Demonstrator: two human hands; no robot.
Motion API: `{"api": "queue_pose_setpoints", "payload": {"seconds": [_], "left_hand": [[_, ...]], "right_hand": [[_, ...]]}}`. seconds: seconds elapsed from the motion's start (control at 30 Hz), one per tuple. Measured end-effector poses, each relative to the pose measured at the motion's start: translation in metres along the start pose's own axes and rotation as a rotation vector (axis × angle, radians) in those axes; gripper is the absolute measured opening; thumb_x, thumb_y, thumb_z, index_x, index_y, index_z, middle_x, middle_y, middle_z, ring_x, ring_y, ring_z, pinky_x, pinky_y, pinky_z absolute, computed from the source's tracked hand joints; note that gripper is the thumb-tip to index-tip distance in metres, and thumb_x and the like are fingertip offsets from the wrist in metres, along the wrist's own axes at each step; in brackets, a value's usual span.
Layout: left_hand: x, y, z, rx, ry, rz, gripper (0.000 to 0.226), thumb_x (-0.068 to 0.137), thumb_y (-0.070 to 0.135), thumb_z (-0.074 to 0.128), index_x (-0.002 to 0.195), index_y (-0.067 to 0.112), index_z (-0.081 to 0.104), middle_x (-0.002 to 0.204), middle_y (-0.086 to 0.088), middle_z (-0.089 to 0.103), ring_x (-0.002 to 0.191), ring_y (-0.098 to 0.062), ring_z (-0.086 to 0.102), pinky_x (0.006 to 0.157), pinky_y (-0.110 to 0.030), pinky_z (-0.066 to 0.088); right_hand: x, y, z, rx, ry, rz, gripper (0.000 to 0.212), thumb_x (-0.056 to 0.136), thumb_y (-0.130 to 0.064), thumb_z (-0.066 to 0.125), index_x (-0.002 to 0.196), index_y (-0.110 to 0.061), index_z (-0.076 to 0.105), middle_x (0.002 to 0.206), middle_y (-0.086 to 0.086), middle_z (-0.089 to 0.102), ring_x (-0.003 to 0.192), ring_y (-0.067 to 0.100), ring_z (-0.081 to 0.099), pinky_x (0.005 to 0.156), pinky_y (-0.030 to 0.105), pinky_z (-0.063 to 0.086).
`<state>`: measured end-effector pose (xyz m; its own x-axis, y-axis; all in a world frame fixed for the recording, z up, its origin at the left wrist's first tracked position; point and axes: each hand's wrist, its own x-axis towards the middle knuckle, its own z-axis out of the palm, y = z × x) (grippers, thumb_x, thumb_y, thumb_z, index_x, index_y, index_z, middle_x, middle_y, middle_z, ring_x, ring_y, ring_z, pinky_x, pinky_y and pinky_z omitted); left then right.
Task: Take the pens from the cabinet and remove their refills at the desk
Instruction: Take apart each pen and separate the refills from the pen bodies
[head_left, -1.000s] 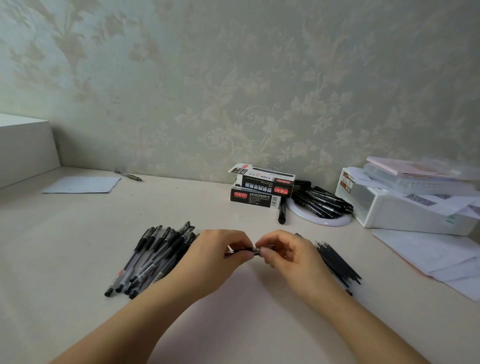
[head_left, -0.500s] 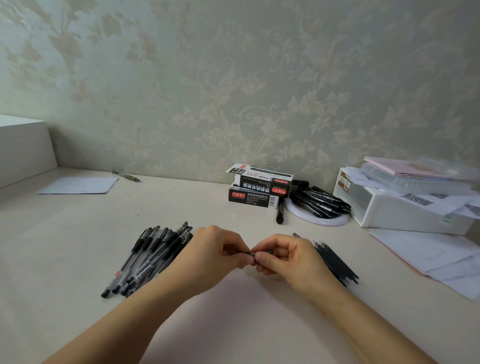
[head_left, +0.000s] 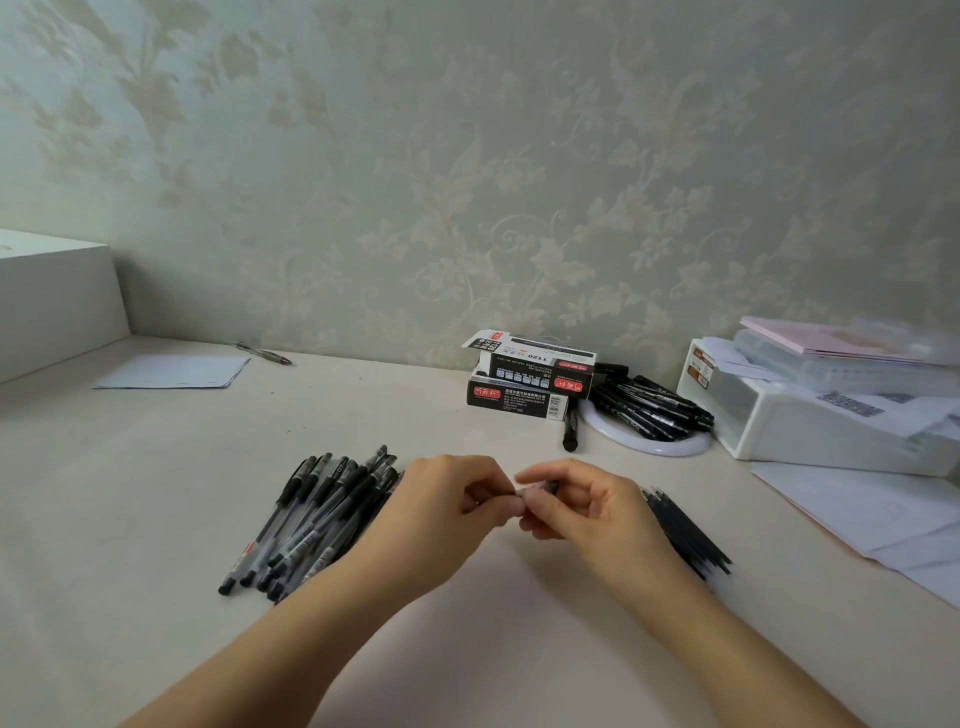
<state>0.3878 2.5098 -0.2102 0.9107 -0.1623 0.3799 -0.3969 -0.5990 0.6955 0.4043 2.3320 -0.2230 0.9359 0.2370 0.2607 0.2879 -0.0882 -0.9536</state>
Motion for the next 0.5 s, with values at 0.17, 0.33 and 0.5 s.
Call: {"api": "queue_pose_setpoints", "payload": {"seconds": [0.17,0.33,0.5], "left_hand": [[0.006,-0.003,-0.022,0.197,0.277,-0.013,0.005,0.086,0.028,0.068,0.082,0.025,0.068,0.077,0.009,0.061,0.061,-0.006,0.058,0.061,-0.019,0.044],[0.009,-0.027,-0.06,0.475,0.351,-0.304,0.005,0.088,0.031,0.06,0.086,0.027,0.063,0.079,0.007,0.064,0.076,-0.02,0.056,0.064,-0.03,0.045],[0.008,-0.041,-0.069,0.574,0.274,-0.482,0.01,0.09,0.028,0.056,0.089,0.023,0.065,0.095,-0.002,0.065,0.088,-0.026,0.059,0.073,-0.034,0.051]], "right_hand": [[0.0,0.005,0.006,-0.203,0.14,-0.067,0.02,0.092,-0.023,0.066,0.11,-0.03,0.062,0.087,-0.004,0.074,0.076,0.011,0.07,0.075,0.023,0.056],[0.0,0.01,0.001,-0.353,0.163,-0.094,0.017,0.092,-0.026,0.066,0.107,-0.033,0.064,0.085,-0.011,0.071,0.077,0.002,0.066,0.071,0.012,0.048],[-0.001,0.009,0.001,-0.421,0.156,-0.118,0.015,0.091,-0.026,0.067,0.106,-0.03,0.066,0.084,-0.009,0.072,0.077,0.003,0.064,0.069,0.01,0.047]]}}
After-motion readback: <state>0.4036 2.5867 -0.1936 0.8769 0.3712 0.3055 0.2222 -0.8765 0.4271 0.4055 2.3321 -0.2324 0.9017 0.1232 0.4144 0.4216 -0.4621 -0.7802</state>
